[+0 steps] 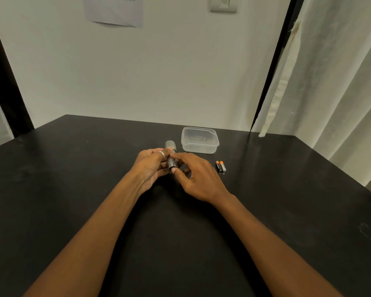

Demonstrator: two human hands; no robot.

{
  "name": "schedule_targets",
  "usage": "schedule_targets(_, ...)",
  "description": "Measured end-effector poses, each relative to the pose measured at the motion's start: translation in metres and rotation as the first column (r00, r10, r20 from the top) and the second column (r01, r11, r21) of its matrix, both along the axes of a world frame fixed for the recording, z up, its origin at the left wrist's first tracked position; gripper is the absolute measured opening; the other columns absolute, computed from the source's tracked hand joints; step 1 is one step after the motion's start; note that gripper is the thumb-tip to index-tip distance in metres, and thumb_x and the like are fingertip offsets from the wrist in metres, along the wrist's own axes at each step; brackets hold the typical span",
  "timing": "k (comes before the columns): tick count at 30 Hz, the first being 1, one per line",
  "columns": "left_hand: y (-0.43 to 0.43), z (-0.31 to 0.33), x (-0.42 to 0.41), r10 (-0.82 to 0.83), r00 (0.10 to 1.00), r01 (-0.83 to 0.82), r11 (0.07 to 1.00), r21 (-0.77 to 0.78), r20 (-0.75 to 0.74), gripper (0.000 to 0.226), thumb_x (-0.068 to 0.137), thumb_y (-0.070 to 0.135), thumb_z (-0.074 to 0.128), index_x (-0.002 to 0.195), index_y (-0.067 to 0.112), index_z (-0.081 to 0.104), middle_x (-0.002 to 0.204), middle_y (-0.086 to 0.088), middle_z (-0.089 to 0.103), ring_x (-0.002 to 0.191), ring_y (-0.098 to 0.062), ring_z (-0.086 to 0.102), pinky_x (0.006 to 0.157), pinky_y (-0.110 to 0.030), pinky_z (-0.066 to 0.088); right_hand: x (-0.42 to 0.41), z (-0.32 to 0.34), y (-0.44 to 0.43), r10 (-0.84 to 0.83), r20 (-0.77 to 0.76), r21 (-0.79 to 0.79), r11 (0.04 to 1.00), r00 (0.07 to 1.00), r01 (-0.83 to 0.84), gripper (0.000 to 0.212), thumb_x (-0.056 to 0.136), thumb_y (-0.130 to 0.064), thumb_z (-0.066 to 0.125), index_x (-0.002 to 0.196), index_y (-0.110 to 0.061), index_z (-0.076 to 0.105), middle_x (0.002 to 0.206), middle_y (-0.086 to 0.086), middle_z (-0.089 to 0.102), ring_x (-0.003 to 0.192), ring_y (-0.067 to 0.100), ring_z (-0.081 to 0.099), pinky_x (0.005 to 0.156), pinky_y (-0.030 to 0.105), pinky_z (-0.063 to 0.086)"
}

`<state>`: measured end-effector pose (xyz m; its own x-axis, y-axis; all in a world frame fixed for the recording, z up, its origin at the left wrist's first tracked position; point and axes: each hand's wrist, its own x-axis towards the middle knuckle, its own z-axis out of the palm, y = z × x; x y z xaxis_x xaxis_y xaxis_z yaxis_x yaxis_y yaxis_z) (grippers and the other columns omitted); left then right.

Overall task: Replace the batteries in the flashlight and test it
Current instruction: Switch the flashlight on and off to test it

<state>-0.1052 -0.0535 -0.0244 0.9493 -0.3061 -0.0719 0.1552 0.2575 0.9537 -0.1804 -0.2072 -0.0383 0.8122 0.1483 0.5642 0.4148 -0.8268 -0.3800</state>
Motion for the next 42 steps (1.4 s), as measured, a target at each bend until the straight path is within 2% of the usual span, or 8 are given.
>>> schedule_targets(7, 0.001, 0.005, -0.006, -0.004, 1.0, 0.001, 0.994, -0.107, -0.023, 0.038, 0.094, 0.017, 0.072, 0.123, 0.001, 0.053, 0.089, -0.015, 0.074, 0.071, -0.021, 0.075, 0.052, -0.03, 0.058, 0.004, -0.003, -0.004, 0.012, 0.063, -0.052, 0.999, 0.998, -0.009, 0.066, 0.093, -0.046, 0.07, 0.151, -0.026, 0.047, 0.121, -0.002, 0.067, 0.103, 0.011, 0.064, 0.087, 0.034, 0.058)
schedule_targets(10, 0.0, 0.005, -0.007, 0.01, 1.0, -0.01, 0.999, -0.035, 0.006, 0.038, 0.096, 0.029, 0.069, 0.123, 0.008, 0.053, 0.088, -0.011, 0.074, 0.068, -0.016, 0.073, 0.056, -0.029, 0.059, 0.004, 0.0, -0.002, -0.005, 0.166, 0.015, 1.0, 0.986, 0.002, 0.049, 0.097, -0.039, 0.066, 0.141, -0.02, 0.057, 0.115, 0.0, 0.07, 0.096, 0.012, 0.066, 0.081, 0.035, 0.059)
schedule_targets(14, -0.001, 0.008, -0.011, -0.019, 0.996, 0.012, 0.997, 0.077, 0.085, 0.025, 0.104, 0.026, 0.056, 0.124, 0.012, 0.06, 0.093, -0.012, 0.071, 0.071, -0.017, 0.072, 0.068, -0.032, 0.061, 0.003, 0.016, -0.001, -0.081, 0.172, 0.35, 0.936, 0.982, 0.016, 0.009, 0.101, -0.031, 0.064, 0.108, -0.027, 0.068, 0.091, -0.012, 0.073, 0.076, 0.008, 0.071, 0.068, 0.03, 0.059)
schedule_targets(17, 0.002, 0.008, -0.012, -0.063, 0.958, -0.032, 0.946, 0.323, 0.28, 0.024, 0.1, 0.016, 0.059, 0.123, 0.023, 0.064, 0.087, -0.005, 0.062, 0.066, -0.011, 0.059, 0.06, -0.028, 0.057, 0.003, 0.023, -0.007, -0.159, 0.061, 0.611, 0.787, 0.985, 0.089, 0.021, 0.103, -0.038, 0.059, 0.091, -0.021, 0.065, 0.071, -0.005, 0.07, 0.056, 0.01, 0.068, 0.056, 0.031, 0.057)
schedule_targets(21, -0.003, -0.001, -0.014, -0.225, 0.739, -0.259, 0.775, 0.576, 0.635, 0.046, 0.082, 0.041, 0.081, 0.125, 0.033, 0.064, 0.101, 0.007, 0.054, 0.084, -0.004, 0.053, 0.071, -0.019, 0.043, 0.002, 0.03, -0.015, -0.213, -0.018, 0.765, 0.627, 0.977, 0.151, 0.039, 0.1, -0.05, 0.058, 0.079, -0.017, 0.063, 0.065, 0.007, 0.069, 0.049, 0.015, 0.063, 0.049, 0.029, 0.052)
schedule_targets(27, -0.014, -0.01, -0.02, -0.216, 0.648, -0.381, 0.739, 0.556, 0.73, 0.045, 0.08, 0.049, 0.08, 0.116, 0.028, 0.067, 0.108, 0.012, 0.068, 0.101, -0.008, 0.062, 0.087, -0.039, 0.056, 0.002, 0.029, -0.017, -0.189, -0.014, 0.699, 0.7, 0.982, 0.145, 0.036, 0.094, -0.048, 0.068, 0.081, -0.015, 0.068, 0.06, 0.003, 0.069, 0.047, 0.013, 0.064, 0.05, 0.03, 0.053)
schedule_targets(33, -0.012, -0.012, -0.021, -0.142, 0.667, -0.425, 0.734, 0.529, 0.732, 0.032, 0.087, 0.037, 0.077, 0.112, 0.021, 0.067, 0.096, 0.009, 0.068, 0.089, -0.008, 0.066, 0.081, -0.038, 0.06, 0.003, 0.02, -0.009, -0.155, -0.08, 0.382, 0.908, 0.985, 0.174, 0.025, 0.092, -0.045, 0.071, 0.111, -0.027, 0.071, 0.091, -0.012, 0.073, 0.082, 0.004, 0.071, 0.07, 0.017, 0.057)
schedule_targets(42, -0.001, -0.013, -0.007, -0.009, 0.748, -0.467, 0.704, 0.535, 0.664, 0.029, 0.084, 0.024, 0.079, 0.112, 0.021, 0.071, 0.097, 0.005, 0.076, 0.088, -0.009, 0.072, 0.08, -0.038, 0.063, 0.031, 0.019, 0.012, -0.076, -0.163, 0.407, 0.903, 0.984, 0.137, 0.013, 0.094, -0.023, 0.07, 0.106, -0.022, 0.073, 0.087, -0.01, 0.074, 0.077, -0.01, 0.067, 0.065, 0.004, 0.047)
